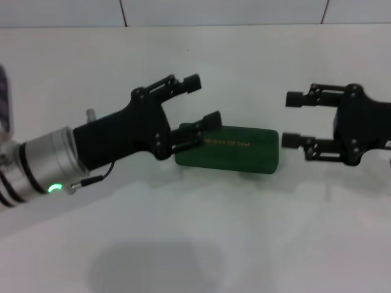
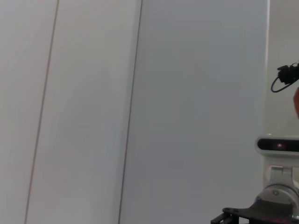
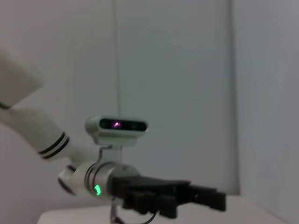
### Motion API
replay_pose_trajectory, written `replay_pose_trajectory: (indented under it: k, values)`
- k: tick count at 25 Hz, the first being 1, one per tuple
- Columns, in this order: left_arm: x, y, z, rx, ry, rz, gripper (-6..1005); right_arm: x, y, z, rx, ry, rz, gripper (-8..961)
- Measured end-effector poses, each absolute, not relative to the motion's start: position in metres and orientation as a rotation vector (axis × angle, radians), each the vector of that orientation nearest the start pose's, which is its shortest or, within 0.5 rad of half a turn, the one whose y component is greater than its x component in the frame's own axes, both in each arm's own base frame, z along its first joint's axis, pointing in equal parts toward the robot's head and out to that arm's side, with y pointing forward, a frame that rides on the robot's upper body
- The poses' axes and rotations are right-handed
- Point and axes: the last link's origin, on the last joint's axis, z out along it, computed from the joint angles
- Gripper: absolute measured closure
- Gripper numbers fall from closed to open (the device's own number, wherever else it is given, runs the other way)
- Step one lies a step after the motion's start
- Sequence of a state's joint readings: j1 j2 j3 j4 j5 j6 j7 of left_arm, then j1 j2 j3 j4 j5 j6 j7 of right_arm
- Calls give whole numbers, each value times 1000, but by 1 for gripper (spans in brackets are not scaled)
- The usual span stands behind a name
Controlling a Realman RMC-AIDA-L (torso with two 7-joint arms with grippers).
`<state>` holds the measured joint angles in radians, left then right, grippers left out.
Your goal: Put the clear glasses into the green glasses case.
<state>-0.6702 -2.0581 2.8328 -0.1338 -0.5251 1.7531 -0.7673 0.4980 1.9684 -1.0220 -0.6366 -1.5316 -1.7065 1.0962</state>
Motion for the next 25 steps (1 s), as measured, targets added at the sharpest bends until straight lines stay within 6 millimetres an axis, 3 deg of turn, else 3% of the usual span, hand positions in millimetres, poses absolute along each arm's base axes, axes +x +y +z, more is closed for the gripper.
replay_pose_trajectory:
  k: [1,9,25]
  values:
    - [-232,300,-35,-2523,-266,-1270,213,224,320,25,-2776,16,983,458]
    - [-246,283,-37,-2440,-249,-1264,209,219,316,7,-2782,-88,973,67]
    - [-246,280,-40,-2454,-235,-1260,209,226,314,2,-2775,-71,944,67]
